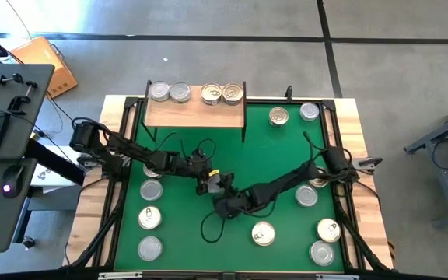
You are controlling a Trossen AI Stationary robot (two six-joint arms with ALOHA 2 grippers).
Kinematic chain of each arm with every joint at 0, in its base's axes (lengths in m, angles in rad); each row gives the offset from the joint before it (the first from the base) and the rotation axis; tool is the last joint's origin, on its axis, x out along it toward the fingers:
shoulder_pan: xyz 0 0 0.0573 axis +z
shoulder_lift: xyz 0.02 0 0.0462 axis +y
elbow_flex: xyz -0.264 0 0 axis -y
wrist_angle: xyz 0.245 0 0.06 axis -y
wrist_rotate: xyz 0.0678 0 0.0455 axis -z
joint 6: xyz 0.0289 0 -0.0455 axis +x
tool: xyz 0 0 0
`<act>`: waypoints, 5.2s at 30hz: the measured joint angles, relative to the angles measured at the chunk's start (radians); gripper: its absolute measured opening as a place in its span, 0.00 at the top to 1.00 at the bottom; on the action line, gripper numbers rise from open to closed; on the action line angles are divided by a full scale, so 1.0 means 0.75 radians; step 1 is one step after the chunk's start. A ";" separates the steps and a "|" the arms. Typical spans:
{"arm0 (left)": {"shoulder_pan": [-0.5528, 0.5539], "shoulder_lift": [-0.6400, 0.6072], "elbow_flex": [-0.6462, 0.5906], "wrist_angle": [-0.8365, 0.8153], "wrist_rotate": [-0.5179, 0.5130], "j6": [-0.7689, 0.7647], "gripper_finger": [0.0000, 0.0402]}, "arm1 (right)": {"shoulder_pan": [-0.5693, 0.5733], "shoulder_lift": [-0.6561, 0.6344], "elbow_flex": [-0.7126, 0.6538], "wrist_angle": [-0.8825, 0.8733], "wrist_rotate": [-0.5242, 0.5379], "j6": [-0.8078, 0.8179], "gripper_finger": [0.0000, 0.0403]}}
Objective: Stack canned seafood by type on shelf
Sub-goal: Put the green tuna can on the shelf
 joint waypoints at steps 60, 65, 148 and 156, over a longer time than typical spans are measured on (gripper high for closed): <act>-0.229 -0.237 -0.011 -0.151 -0.306 -0.084 1.00 | -0.514 -0.264 -0.417 0.440 -0.097 0.386 0.96; -0.252 -0.289 -0.010 -0.173 -0.354 -0.085 1.00 | -0.568 -0.229 -0.417 0.432 -0.307 0.456 0.95; -0.096 -0.285 0.017 -0.063 -0.043 0.010 1.00 | -0.227 -0.348 -0.167 -0.101 -0.573 0.182 0.39; -0.229 -0.503 0.017 -0.343 -0.236 -0.081 1.00 | -0.347 -0.256 -0.178 0.087 -0.899 -0.221 0.24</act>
